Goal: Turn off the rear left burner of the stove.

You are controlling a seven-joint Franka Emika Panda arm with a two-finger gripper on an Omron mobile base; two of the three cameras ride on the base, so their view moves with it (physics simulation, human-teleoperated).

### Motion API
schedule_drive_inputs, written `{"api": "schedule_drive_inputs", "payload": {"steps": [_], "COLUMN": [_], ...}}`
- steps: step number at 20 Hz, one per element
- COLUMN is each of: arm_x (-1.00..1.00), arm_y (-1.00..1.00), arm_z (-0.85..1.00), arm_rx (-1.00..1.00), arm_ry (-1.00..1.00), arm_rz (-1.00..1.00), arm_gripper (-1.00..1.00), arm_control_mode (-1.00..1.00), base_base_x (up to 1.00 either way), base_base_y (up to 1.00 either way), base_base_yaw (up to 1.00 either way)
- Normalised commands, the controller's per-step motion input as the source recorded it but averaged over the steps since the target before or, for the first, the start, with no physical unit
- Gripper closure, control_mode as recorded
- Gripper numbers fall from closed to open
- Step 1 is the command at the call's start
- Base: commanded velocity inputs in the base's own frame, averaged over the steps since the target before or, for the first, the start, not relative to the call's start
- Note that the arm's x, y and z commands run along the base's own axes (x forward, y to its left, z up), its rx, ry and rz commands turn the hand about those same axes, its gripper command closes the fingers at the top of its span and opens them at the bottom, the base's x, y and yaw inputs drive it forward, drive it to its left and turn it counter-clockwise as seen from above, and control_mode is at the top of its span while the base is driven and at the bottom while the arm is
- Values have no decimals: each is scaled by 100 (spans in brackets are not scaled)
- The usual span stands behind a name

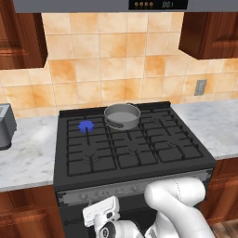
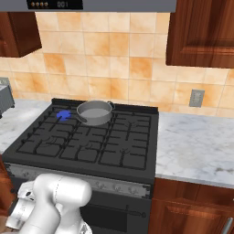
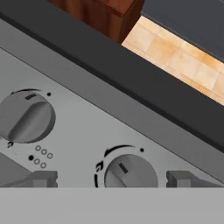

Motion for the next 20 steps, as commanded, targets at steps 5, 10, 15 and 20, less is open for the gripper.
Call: {"api": "schedule_drive_inputs", "payload": {"steps": [5,10,15,20], "arm_x": [0,0,0,0], "arm_y": [0,-3,-11,-8], "arm_z": [17,9,4,0], "arm_rx": [0,0,0,0], "arm_ry": [-1,0,0,0], "arm_rz": [0,0,0,0], "arm_gripper": [-100,-100,-100,-100], "arm_control_mode": [-100,-100,-100,-100], "base_base_x": [0,0,0,0], "base_base_y": [0,0,0,0], "base_base_yaw": [0,0,0,0]}}
